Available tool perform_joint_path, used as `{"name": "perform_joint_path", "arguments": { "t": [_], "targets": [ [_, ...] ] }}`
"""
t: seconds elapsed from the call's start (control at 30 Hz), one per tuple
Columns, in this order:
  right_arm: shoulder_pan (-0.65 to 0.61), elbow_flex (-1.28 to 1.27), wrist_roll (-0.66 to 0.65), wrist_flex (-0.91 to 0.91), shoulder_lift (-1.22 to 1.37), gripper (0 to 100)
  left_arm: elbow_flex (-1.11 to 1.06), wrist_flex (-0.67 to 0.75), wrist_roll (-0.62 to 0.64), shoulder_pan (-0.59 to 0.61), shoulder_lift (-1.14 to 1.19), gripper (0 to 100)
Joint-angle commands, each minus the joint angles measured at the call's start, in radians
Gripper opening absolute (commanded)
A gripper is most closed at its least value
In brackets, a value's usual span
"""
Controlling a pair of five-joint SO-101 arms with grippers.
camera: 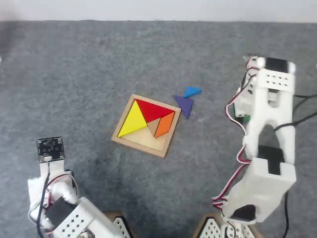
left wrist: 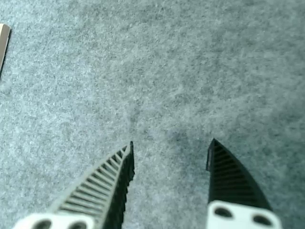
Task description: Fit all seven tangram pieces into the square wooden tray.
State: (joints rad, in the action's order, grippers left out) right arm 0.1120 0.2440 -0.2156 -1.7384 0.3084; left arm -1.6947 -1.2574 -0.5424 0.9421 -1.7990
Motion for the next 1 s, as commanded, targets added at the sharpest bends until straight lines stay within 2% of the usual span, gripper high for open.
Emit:
{"name": "perform_joint_path", "arguments": {
  "t": [0.0, 0.2, 0.33, 0.67, 0.97],
  "targets": [
    [-0.058, 0.003, -0.169, 0.097, 0.022, 17.7, 0.012, -0.002, -0.011, -0.002, -0.014, 24],
    [-0.157, 0.003, -0.187, 0.193, 0.107, 18.0, 0.012, -0.003, -0.011, -0.002, -0.014, 24],
    [-0.17, 0.003, -0.31, 0.243, 0.191, 18.0, 0.012, -0.003, -0.011, -0.002, -0.014, 24],
    [-0.054, 0.005, -0.364, 0.283, 0.213, 17.8, 0.012, -0.003, -0.011, -0.002, -0.014, 24],
    [-0.038, -0.002, -0.4, 0.291, 0.108, 18.0, 0.012, -0.002, -0.011, -0.002, -0.014, 24]
  ]
}}
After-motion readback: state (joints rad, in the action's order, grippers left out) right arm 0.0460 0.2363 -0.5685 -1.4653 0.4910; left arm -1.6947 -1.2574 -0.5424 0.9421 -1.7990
